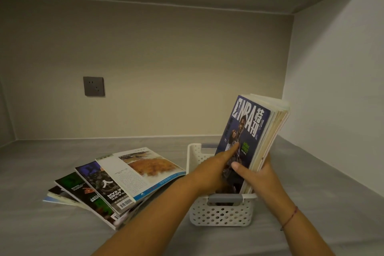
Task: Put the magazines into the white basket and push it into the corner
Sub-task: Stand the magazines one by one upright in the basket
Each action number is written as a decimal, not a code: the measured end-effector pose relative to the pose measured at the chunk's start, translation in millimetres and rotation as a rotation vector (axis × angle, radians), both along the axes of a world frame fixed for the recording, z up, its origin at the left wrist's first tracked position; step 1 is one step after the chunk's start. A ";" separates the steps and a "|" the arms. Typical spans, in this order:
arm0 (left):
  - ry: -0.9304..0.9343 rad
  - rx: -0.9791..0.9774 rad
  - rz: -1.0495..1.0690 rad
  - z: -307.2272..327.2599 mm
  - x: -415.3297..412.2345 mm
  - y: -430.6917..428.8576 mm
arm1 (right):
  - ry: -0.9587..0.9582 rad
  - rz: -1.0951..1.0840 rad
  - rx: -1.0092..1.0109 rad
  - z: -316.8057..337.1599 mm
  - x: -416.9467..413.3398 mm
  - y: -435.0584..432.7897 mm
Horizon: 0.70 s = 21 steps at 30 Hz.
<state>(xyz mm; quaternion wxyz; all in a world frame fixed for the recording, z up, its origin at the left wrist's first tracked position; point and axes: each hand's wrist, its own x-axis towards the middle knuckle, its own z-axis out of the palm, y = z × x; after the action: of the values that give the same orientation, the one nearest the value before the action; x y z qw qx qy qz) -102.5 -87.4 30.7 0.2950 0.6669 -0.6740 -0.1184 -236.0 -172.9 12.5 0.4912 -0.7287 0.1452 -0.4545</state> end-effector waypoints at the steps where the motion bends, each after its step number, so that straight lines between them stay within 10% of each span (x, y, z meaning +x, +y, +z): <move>1: -0.005 -0.016 0.017 -0.5 -1.2 -2.7 | 0.014 -0.008 -0.005 -1.6 -0.6 -2.6; 13: 0.832 0.285 0.226 8.4 -2.3 -7.3 | 0.019 -0.109 -0.067 -7.6 -7.3 9.3; 21: 0.482 -0.122 0.238 6.6 -2.1 4.4 | 0.049 -0.165 -0.070 -16.0 -5.5 10.5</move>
<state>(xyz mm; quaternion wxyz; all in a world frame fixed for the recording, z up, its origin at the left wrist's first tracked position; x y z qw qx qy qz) -104.6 -83.0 37.3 0.4983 0.6748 -0.5072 -0.1977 -241.5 -162.4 -3.5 0.4224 -0.7421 0.2008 -0.4802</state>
